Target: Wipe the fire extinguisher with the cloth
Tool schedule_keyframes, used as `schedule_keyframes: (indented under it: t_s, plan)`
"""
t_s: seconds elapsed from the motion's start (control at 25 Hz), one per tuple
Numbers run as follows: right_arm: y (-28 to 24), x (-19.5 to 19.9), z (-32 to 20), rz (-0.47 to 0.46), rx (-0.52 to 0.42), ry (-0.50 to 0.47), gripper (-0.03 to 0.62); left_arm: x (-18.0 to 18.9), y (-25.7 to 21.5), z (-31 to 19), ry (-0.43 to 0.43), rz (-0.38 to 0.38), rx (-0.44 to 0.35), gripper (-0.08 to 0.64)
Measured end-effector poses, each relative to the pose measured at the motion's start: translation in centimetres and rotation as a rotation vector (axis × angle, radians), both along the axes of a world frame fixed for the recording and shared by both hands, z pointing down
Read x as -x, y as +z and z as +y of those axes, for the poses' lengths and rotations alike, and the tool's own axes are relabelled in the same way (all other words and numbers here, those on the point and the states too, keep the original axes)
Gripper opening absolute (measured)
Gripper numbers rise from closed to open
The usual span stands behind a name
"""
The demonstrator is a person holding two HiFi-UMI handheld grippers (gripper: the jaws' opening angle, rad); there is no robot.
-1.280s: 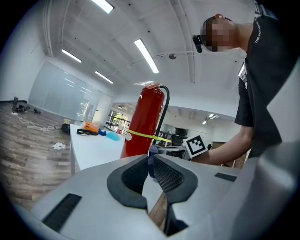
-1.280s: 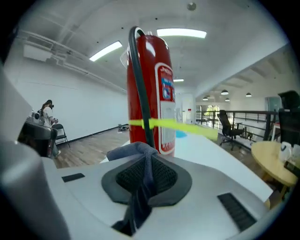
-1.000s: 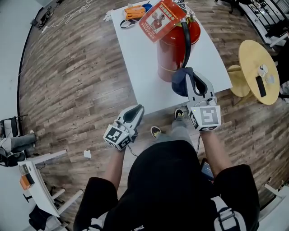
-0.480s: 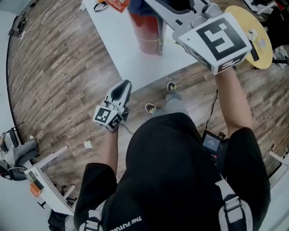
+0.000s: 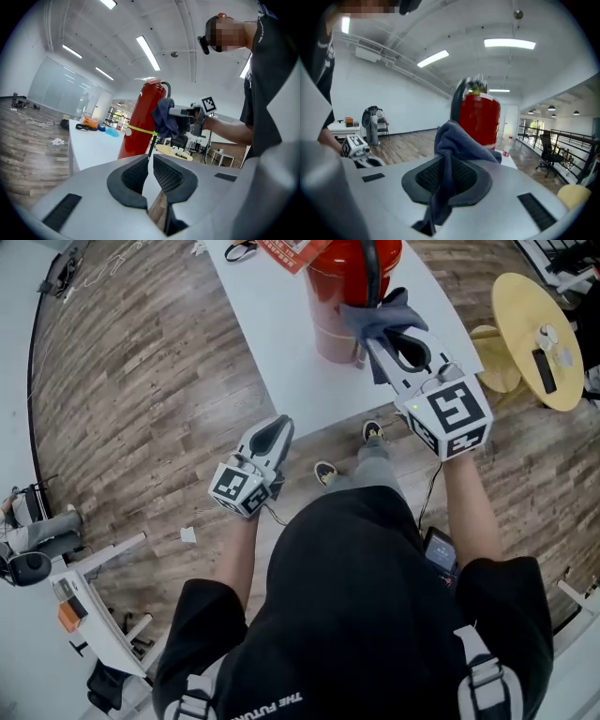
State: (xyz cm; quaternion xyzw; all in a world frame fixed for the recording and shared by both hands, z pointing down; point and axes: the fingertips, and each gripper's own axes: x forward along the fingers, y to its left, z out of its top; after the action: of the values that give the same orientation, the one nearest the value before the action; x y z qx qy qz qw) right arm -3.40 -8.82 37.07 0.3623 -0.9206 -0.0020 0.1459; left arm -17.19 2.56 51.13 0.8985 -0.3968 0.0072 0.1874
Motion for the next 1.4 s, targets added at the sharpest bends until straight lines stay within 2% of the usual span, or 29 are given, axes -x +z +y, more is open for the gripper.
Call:
schedule_keyframes:
  t_s: [0.12,0.2,0.28,0.32,0.4,0.48,0.56,0.68,0.8,0.92,0.96,1.08,1.16,1.2,1.24,1.32,1.4]
  plan:
    - [11.0,2.2,-0.5,0.121,0.185,-0.012,0.040,-0.3,0.3,-0.3,0.013,0.000,0.006,0.048]
    - [15.4,2.9,-0.8,0.179,0.209,0.010,0.038,-0.6,0.1,-0.4,0.019,-0.003,0.002,0.048]
    - [15.9,2.5,-0.9,0.150,0.209,0.039,0.038,-0.7,-0.4,-0.6,0.019,-0.001,-0.009,0.048]
    - [14.6,2.1,-0.9,0.117,0.191,0.050,0.040,-0.7,-0.6,-0.8,0.018,0.003,-0.014,0.048]
    - [9.4,0.9,-0.5,0.046,0.088,0.062,0.038,-0.5,-0.7,-0.9,0.015,0.008,-0.016,0.048]
    - [1.6,-0.2,0.0,-0.026,-0.080,0.057,0.038,-0.3,-0.5,-0.8,0.014,0.010,-0.010,0.048]
    - [-5.7,-0.7,0.5,-0.055,-0.258,0.035,0.040,-0.2,-0.2,-0.7,0.013,0.017,-0.002,0.048]
    - [-13.3,-1.7,-0.2,-0.137,-0.408,0.056,0.040,-0.3,-0.1,-0.4,0.015,0.022,0.003,0.048]
    - [-14.6,-2.5,-3.5,-0.165,-0.416,0.069,0.040,-0.3,-0.3,-0.3,0.016,0.018,-0.002,0.048]
    - [-12.8,-1.7,-4.2,-0.291,-0.354,0.004,0.038,-0.1,-0.6,-0.3,0.004,0.012,-0.007,0.048]
    - [-11.8,-1.5,-3.6,-0.305,-0.337,0.005,0.038,0.0,-0.7,-0.4,-0.003,0.013,-0.008,0.048]
    - [-4.4,-1.6,-3.1,-0.213,-0.203,0.039,0.038,0.5,-0.7,-0.4,-0.022,0.018,-0.007,0.048]
    - [0.0,-2.0,-3.7,-0.195,-0.120,0.062,0.038,0.8,-0.5,-0.2,-0.025,0.010,-0.004,0.048]
    - [-0.1,-2.0,-3.7,-0.218,-0.128,0.070,0.038,1.0,-0.4,-0.1,-0.025,0.003,0.000,0.048]
    - [-1.9,-2.0,-3.5,-0.256,-0.175,0.072,0.038,1.0,-0.4,0.0,-0.025,-0.002,0.004,0.048]
    - [-7.8,-1.8,-3.0,-0.322,-0.313,0.062,0.038,1.2,-0.4,0.2,-0.030,-0.006,0.011,0.048]
    - [-11.6,-1.4,-3.5,-0.309,-0.400,0.027,0.038,1.2,-0.2,0.1,-0.039,-0.005,0.020,0.048]
